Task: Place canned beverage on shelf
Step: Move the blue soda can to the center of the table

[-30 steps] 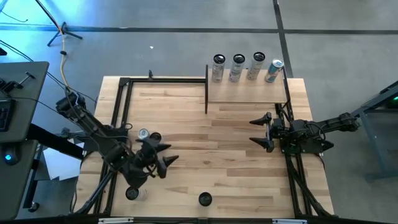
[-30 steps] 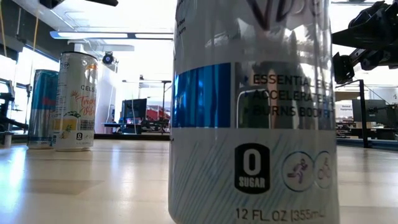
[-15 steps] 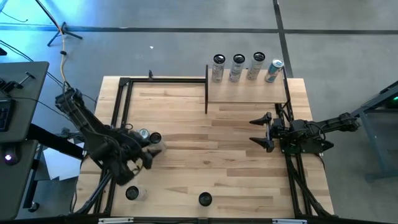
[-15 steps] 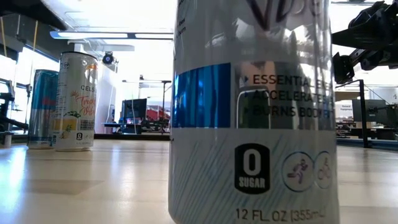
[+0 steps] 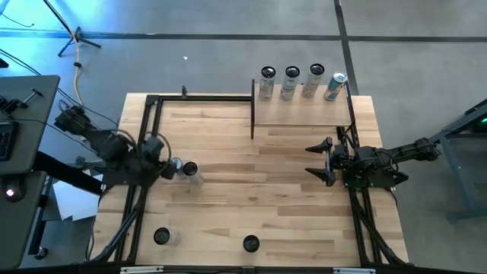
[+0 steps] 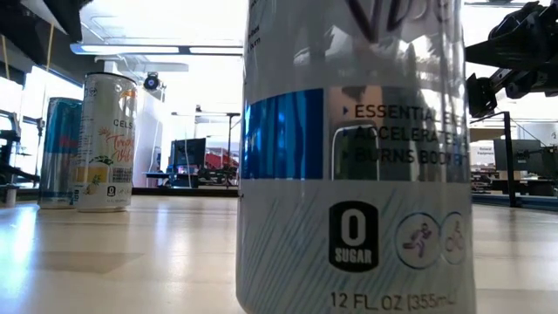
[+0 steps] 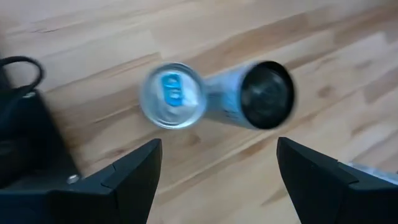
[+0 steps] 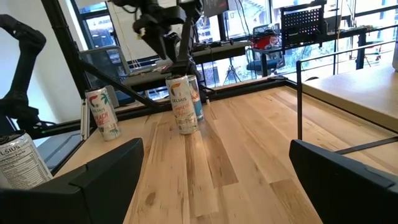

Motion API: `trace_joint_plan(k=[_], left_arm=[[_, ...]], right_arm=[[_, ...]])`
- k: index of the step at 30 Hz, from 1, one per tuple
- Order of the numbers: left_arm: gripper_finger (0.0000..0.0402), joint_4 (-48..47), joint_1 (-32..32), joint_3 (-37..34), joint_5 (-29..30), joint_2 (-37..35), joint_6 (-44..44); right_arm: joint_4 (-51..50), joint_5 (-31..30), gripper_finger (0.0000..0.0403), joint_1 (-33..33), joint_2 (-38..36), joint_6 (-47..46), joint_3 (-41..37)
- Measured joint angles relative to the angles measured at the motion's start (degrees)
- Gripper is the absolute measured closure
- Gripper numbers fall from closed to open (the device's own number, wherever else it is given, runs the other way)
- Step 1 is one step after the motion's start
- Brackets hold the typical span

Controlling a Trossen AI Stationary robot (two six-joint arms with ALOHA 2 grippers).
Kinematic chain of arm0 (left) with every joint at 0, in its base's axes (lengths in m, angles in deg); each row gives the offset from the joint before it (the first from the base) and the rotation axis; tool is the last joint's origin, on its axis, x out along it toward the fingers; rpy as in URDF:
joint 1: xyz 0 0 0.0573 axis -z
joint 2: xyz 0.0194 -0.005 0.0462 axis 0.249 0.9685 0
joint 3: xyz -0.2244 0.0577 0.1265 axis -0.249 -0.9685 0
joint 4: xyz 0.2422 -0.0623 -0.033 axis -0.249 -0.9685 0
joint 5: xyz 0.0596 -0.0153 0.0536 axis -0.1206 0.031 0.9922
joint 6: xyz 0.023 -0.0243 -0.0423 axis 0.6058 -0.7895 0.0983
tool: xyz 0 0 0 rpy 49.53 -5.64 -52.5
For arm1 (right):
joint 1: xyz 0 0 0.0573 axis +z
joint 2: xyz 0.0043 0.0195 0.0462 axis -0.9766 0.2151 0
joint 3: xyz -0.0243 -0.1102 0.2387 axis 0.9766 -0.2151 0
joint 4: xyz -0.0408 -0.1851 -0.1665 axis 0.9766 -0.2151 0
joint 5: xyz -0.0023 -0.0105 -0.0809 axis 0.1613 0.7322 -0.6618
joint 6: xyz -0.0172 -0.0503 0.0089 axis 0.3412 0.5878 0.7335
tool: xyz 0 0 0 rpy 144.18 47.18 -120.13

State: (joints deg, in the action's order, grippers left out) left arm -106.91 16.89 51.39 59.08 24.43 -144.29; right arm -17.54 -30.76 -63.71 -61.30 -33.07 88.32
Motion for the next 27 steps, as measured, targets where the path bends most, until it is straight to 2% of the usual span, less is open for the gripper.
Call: trace_joint_plan(k=[7,15,21,27], left_arm=[[0.0112,-1.17,-13.08,0.00,-6.18,-0.58,13.61],[0.0112,-0.35,-24.24,-0.02,-12.08,4.57,28.42],[0.0112,2.34,-29.69,-0.02,-17.56,9.02,35.92],[0.0112,1.80,-32.23,-0.04,-20.91,12.44,38.30]], right_arm=[[0.00,0.02,0.0014,0.00,0.00,0.00,0.00],[0.01,0.28,0.0014,-0.01,0.00,0.00,0.00],[0.00,0.29,0.0014,0.00,0.00,0.00,0.00],[0.00,0.26,0.0014,-0.02,0.00,0.00,0.00]])
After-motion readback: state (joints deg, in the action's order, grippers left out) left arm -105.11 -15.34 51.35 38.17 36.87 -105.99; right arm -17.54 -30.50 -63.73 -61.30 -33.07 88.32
